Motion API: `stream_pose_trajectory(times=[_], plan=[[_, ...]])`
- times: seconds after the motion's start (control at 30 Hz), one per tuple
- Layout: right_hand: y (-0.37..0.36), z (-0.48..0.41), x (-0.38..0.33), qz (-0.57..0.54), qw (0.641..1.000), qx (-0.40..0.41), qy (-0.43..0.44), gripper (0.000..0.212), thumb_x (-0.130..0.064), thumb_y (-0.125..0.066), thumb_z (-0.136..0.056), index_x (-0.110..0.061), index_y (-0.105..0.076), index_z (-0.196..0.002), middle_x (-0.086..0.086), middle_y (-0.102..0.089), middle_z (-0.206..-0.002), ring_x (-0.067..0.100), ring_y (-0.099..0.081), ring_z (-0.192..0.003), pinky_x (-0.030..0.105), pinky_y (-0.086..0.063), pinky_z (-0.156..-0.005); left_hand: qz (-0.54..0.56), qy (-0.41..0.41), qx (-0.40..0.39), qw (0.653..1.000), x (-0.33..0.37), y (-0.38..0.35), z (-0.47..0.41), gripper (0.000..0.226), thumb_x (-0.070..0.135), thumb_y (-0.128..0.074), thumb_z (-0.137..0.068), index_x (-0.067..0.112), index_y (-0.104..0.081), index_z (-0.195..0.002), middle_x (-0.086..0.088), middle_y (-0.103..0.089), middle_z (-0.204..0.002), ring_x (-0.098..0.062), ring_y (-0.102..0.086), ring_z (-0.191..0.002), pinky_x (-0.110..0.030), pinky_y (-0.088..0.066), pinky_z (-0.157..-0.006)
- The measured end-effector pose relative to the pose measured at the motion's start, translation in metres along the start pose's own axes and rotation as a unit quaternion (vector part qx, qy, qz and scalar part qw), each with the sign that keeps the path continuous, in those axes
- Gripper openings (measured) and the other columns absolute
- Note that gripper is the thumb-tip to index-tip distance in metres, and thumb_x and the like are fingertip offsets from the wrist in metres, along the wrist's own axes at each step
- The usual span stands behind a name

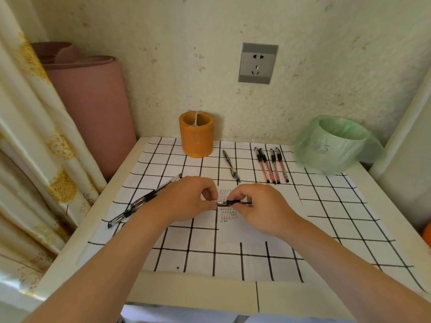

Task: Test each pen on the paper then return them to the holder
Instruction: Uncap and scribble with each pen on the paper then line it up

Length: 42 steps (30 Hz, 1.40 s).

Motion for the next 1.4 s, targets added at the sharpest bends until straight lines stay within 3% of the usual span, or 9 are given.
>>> stream_pose_trajectory(times=[0.13, 0.3, 0.4, 0.7, 0.77, 0.87, 0.97, 1.2, 1.4], plan=[[-0.003, 0.003, -0.007, 0.082, 0.996, -0.011, 0.044, 0.021, -0.028, -0.056, -0.091, -0.032, -0.068, -0.109, -0.013, -0.064, -0.089, 0.009, -0.053, -0.087, 0.033, -0.047, -0.076, 0.093, -0.004, 0.006, 0.996, 0.012, -0.007, 0.001, 0.01, 0.034, -0.078, -0.082, 0.032, -0.069, -0.086, 0.012, -0.07, -0.083, 0.006, -0.058, -0.068, -0.024, -0.051, -0.066], [-0.003, 0.004, -0.011, 0.184, 0.98, -0.019, 0.07, 0.059, -0.084, -0.046, -0.069, -0.025, -0.054, -0.064, -0.009, -0.052, -0.057, 0.008, -0.048, -0.063, 0.028, -0.04, -0.057, 0.193, 0.037, -0.036, 0.98, 0.02, -0.017, 0.004, 0.012, 0.029, -0.082, -0.076, 0.023, -0.074, -0.082, 0.001, -0.074, -0.078, -0.005, -0.064, -0.068, -0.032, -0.057, -0.076], [-0.001, 0.003, -0.014, 0.22, 0.973, 0.012, 0.067, 0.076, -0.092, -0.041, -0.066, -0.018, -0.046, -0.05, -0.005, -0.043, -0.043, 0.011, -0.043, -0.047, 0.03, -0.04, -0.049, 0.223, 0.05, -0.062, 0.972, 0.023, -0.024, 0.005, 0.016, 0.033, -0.08, -0.079, 0.019, -0.074, -0.084, -0.001, -0.075, -0.077, -0.005, -0.065, -0.069, -0.03, -0.056, -0.079], [-0.003, 0.002, -0.017, 0.175, 0.983, 0.017, 0.052, 0.06, -0.075, -0.039, -0.072, -0.019, -0.046, -0.051, -0.004, -0.044, -0.045, 0.013, -0.042, -0.044, 0.025, -0.031, -0.044, 0.254, 0.07, -0.082, 0.961, 0.022, -0.019, 0.007, 0.018, 0.029, -0.076, -0.085, 0.011, -0.073, -0.088, 0.002, -0.071, -0.07, -0.007, -0.062, -0.064, -0.014, -0.048, -0.061], [-0.007, 0.0, -0.018, 0.14, 0.988, -0.012, 0.07, 0.051, -0.074, -0.044, -0.078, -0.025, -0.057, -0.072, -0.008, -0.053, -0.063, 0.009, -0.05, -0.059, 0.026, -0.04, -0.053, 0.243, 0.071, -0.046, 0.966, 0.017, -0.008, 0.005, 0.014, 0.028, -0.076, -0.085, 0.014, -0.073, -0.088, 0.004, -0.073, -0.074, -0.006, -0.061, -0.066, -0.021, -0.052, -0.067], [-0.005, -0.003, -0.015, 0.048, 0.996, 0.004, 0.077, 0.022, -0.038, -0.059, -0.093, -0.023, -0.057, -0.108, -0.011, -0.049, -0.094, 0.006, -0.051, -0.075, 0.023, -0.042, -0.064, 0.231, 0.1, 0.078, 0.965, -0.003, 0.022, 0.001, 0.006, 0.03, -0.069, -0.088, 0.024, -0.072, -0.088, 0.008, -0.075, -0.081, -0.012, -0.063, -0.073, -0.03, -0.054, -0.073], [-0.003, -0.01, -0.007, 0.027, 0.997, 0.031, 0.059, 0.025, -0.014, -0.057, -0.096, -0.017, -0.061, -0.121, -0.01, -0.045, -0.102, 0.003, -0.049, -0.079, 0.01, -0.039, -0.07, 0.251, 0.126, 0.165, 0.946, -0.025, 0.042, -0.001, 0.007, 0.03, -0.065, -0.092, 0.026, -0.071, -0.093, 0.008, -0.074, -0.083, -0.016, -0.064, -0.077, -0.036, -0.055, -0.076], [0.01, -0.028, 0.011, 0.003, 0.995, 0.081, -0.063, 0.022, -0.022, -0.063, -0.094, -0.02, -0.072, -0.115, -0.007, -0.067, -0.09, 0.014, -0.065, -0.079, 0.019, -0.047, -0.065, 0.236, 0.109, 0.194, 0.946, -0.04, 0.041, -0.01, 0.02, 0.03, -0.057, -0.098, 0.032, -0.056, -0.118, 0.01, -0.069, -0.092, -0.011, -0.066, -0.084, -0.027, -0.05, -0.073], [0.031, -0.058, 0.042, 0.034, 0.972, 0.152, -0.178, 0.019, -0.016, -0.057, -0.095, -0.008, -0.075, -0.099, 0.008, -0.071, -0.077, 0.015, -0.057, -0.062, 0.021, -0.039, -0.057, -0.037, 0.1, 0.167, 0.98, -0.058, 0.04, -0.003, 0.023, 0.035, -0.059, -0.096, 0.034, -0.059, -0.119, 0.011, -0.059, -0.106, -0.011, -0.056, -0.101, -0.03, -0.05, -0.08]])
Point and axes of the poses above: each hand's wrist, its own z-axis away from the middle knuckle, its own y-axis out of the back of the hand, x = y × z, the point moved 8 cm from there along -z, towards the middle knuckle
